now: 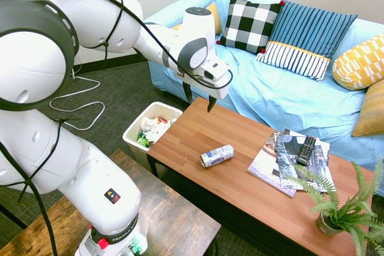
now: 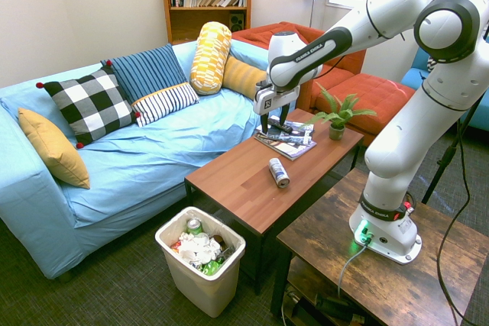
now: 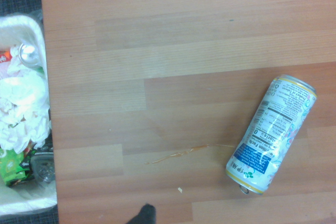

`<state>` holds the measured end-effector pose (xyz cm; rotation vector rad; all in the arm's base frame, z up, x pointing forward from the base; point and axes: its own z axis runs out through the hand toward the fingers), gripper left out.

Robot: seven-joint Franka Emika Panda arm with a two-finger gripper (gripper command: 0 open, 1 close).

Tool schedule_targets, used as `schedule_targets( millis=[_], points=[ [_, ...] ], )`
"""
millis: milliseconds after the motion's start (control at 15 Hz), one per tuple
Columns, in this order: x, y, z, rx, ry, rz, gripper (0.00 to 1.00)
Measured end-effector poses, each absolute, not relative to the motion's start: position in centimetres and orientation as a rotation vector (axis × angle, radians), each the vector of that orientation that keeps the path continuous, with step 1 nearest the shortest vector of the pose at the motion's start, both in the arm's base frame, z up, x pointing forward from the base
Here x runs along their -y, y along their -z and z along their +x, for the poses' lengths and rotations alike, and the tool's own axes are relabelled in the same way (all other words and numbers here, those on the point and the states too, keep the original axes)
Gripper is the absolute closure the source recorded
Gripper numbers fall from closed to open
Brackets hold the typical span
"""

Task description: Throw the can in the trash bin

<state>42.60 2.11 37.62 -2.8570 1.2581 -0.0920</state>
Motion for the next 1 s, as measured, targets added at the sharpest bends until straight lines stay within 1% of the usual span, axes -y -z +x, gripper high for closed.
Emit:
schedule_targets(
  millis=[133,333,667,1000],
  points=[
    [-2.2,-37.3,42.7,-1.278,0.079,-2.853,0.00],
    [-2.1,-34.6,43.5,-1.442,0.045,-2.813,0.00],
    [1.5,-26.0,46.0,-1.719,-0.053,-2.675,0.00],
    [4.4,-17.9,47.8,-1.885,-0.129,-2.586,0.00]
  ],
)
